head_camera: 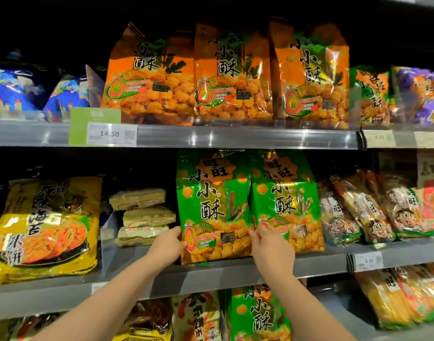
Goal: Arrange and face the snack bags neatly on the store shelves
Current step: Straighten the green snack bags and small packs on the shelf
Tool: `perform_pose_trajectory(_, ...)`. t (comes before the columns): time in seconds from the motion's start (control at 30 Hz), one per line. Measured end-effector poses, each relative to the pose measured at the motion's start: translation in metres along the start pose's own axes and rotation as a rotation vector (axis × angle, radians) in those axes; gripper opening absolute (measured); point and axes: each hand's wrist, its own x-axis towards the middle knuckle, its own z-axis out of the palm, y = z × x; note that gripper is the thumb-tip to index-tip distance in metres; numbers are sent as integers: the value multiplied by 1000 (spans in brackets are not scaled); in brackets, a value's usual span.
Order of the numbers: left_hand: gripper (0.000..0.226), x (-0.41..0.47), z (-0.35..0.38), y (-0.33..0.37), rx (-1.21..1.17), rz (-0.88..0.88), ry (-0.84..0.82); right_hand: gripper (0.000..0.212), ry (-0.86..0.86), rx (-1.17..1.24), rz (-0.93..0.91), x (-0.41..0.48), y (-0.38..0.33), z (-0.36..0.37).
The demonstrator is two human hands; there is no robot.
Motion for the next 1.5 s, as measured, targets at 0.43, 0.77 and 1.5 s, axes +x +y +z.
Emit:
perform_pose_trajectory(0.43, 25, -11, -8, -7, -154, -78, -58, 31, -25, 99, -111, 2, 18, 9)
perform_pose_trajectory(0.77, 24, -26, -2, -3, -17, -35, 47, 34, -38, 77, -114, -1, 16, -2)
perform_pose_trajectory(1.5, 30, -89, -23, -27, 7, -109, 476, 31, -112, 415, -312, -45, -58, -7)
